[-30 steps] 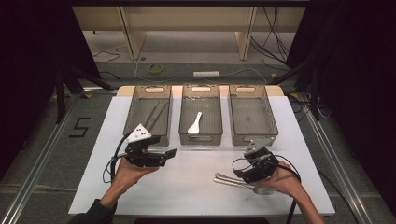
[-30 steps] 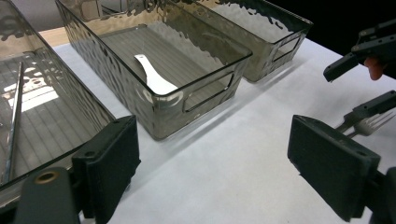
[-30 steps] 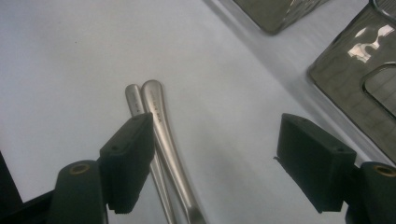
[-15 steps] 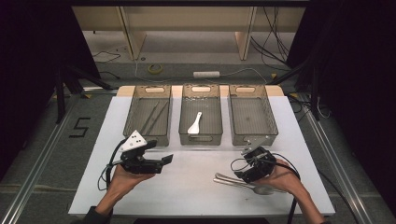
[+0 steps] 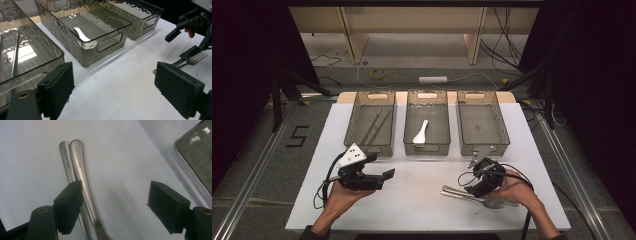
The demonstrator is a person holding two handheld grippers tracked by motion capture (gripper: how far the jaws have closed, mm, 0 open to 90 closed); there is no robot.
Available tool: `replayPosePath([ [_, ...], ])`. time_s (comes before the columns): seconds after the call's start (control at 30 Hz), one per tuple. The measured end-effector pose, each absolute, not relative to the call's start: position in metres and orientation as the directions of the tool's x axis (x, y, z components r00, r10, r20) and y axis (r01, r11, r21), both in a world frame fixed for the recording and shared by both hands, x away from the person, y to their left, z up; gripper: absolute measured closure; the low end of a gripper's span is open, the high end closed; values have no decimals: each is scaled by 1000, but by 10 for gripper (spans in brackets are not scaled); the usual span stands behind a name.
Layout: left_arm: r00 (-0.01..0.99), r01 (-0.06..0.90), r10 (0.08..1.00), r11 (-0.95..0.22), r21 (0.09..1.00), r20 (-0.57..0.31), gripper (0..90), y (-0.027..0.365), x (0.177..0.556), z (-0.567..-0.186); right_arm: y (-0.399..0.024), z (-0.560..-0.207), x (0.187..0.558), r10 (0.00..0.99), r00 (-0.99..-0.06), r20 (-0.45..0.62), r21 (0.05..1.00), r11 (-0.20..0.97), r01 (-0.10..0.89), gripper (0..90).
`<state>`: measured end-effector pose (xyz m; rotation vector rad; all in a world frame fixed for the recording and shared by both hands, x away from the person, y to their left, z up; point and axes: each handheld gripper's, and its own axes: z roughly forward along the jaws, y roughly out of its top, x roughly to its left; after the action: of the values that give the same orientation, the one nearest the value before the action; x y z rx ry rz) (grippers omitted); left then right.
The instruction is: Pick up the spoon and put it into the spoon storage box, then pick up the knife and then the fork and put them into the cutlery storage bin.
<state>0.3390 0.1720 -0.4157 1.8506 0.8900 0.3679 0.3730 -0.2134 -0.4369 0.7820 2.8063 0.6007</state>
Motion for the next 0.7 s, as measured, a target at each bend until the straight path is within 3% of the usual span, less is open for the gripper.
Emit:
replayPosePath([
  [0.7, 673, 385, 730, -207, 899, -120, 153, 174, 333, -416, -213, -442, 371, 462, -885, -61, 338, 843, 418, 421],
])
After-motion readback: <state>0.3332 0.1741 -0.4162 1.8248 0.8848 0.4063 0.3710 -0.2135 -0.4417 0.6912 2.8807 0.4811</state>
